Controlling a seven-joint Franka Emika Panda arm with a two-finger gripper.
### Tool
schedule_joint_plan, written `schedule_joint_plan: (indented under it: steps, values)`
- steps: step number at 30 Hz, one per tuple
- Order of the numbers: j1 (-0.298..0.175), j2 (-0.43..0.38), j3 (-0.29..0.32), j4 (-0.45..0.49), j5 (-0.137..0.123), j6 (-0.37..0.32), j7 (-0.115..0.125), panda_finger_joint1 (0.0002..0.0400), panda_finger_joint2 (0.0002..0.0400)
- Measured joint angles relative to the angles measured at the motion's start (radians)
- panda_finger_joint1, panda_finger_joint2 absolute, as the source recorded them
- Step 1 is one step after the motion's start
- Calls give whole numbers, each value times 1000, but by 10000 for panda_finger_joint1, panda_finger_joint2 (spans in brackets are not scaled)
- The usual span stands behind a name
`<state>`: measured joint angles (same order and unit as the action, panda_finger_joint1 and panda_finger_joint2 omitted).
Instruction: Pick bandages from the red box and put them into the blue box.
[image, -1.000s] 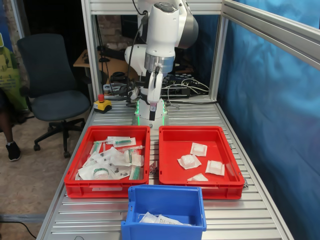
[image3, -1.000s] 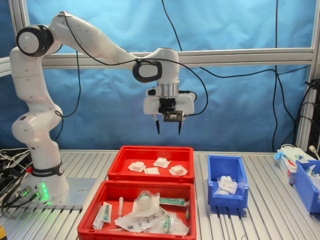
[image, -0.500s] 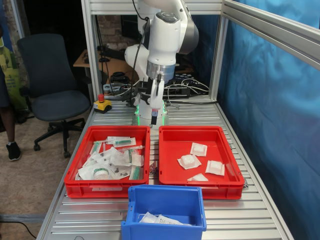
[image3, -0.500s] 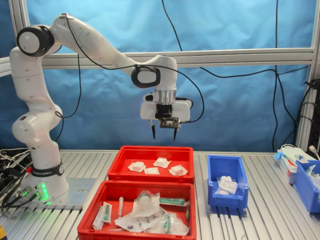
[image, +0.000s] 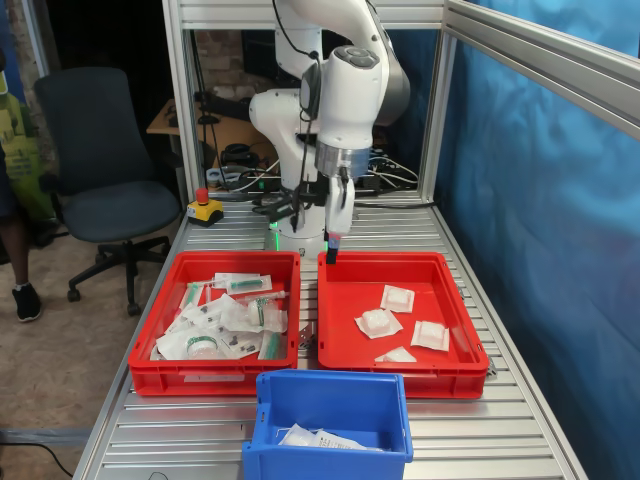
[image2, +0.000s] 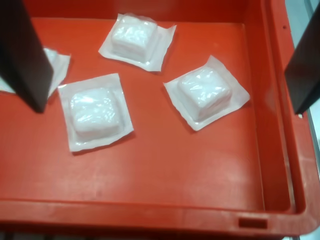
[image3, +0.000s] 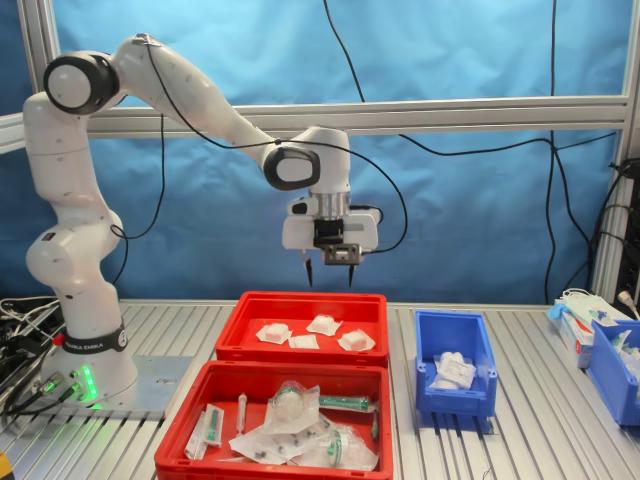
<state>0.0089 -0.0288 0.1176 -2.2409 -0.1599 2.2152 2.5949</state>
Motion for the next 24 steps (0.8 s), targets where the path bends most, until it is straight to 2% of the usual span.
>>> schedule_joint_plan:
  steps: [5, 13, 24]
  values:
    - [28, 62, 3, -3, 0, 76, 0, 400, 400]
    - [51, 148, 4, -8, 0, 140, 0, 400, 400]
    - [69, 217, 5, -11, 0, 211, 0, 400, 400]
